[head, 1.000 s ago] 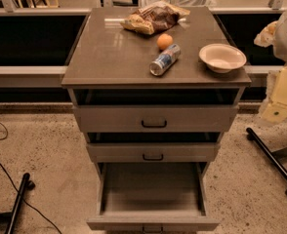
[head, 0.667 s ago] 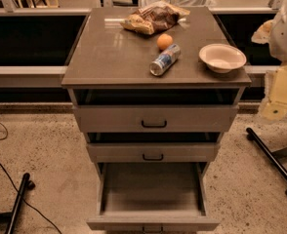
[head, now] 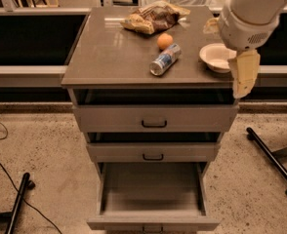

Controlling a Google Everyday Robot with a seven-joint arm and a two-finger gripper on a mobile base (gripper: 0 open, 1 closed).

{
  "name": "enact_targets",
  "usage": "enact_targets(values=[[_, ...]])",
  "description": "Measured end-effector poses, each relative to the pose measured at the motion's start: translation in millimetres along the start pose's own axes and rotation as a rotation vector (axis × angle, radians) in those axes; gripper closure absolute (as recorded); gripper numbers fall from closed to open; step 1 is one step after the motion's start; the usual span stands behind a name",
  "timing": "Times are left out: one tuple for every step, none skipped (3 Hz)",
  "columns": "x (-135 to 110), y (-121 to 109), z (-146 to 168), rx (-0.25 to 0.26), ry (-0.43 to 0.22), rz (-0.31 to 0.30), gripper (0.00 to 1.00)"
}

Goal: Place redbull can into bottom drawer

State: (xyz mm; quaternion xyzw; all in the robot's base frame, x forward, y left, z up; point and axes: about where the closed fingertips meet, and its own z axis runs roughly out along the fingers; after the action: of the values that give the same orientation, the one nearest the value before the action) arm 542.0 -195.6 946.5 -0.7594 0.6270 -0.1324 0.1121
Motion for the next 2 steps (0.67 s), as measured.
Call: enact_targets(values=[[-2.7,-5.5,5.5,-0.002,0.005,-0.11,0.0],[-5.6,-8.6,9.4,-0.004,0.021,-0.138,0.0]])
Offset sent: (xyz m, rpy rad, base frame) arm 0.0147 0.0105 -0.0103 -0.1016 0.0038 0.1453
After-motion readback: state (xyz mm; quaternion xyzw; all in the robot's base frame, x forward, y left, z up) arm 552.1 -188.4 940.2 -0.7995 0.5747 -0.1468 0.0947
